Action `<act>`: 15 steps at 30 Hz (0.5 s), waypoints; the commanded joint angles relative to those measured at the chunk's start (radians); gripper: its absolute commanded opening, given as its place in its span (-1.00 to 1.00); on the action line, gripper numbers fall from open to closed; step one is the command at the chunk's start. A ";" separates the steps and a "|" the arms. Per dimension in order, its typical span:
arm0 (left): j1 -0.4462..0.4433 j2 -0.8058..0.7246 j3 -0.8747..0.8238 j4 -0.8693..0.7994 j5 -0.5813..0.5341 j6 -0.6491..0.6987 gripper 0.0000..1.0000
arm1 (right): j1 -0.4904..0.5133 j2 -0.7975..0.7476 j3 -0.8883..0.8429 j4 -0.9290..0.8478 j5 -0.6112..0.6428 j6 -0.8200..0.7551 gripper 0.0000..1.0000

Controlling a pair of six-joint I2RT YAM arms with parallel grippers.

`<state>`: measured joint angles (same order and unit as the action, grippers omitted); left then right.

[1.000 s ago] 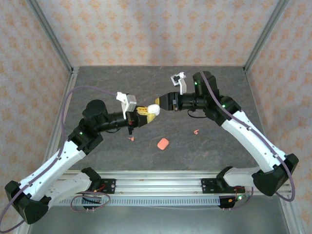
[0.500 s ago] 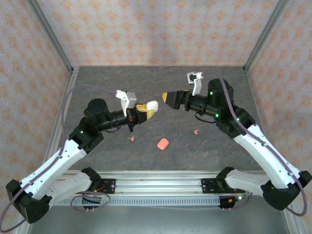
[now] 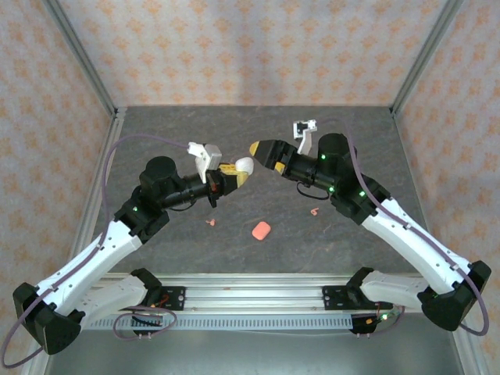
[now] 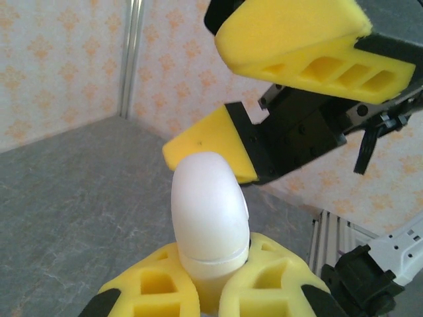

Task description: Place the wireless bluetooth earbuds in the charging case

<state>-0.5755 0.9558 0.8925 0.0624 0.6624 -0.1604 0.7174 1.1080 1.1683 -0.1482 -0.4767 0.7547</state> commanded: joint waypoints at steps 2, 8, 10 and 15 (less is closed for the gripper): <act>0.003 -0.005 -0.017 0.085 -0.064 0.001 -1.00 | 0.023 0.011 -0.012 0.102 0.036 0.124 0.81; 0.004 -0.002 -0.028 0.112 -0.099 0.018 -1.00 | 0.037 0.047 -0.021 0.147 0.005 0.216 0.73; 0.003 -0.003 -0.033 0.121 -0.107 0.021 -1.00 | 0.041 0.057 -0.029 0.170 -0.003 0.249 0.69; 0.003 -0.004 -0.040 0.125 -0.122 0.029 -1.00 | 0.045 0.070 -0.034 0.202 -0.028 0.294 0.58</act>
<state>-0.5755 0.9565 0.8600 0.1261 0.5667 -0.1558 0.7536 1.1790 1.1358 -0.0170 -0.4793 0.9970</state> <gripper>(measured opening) 0.079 0.794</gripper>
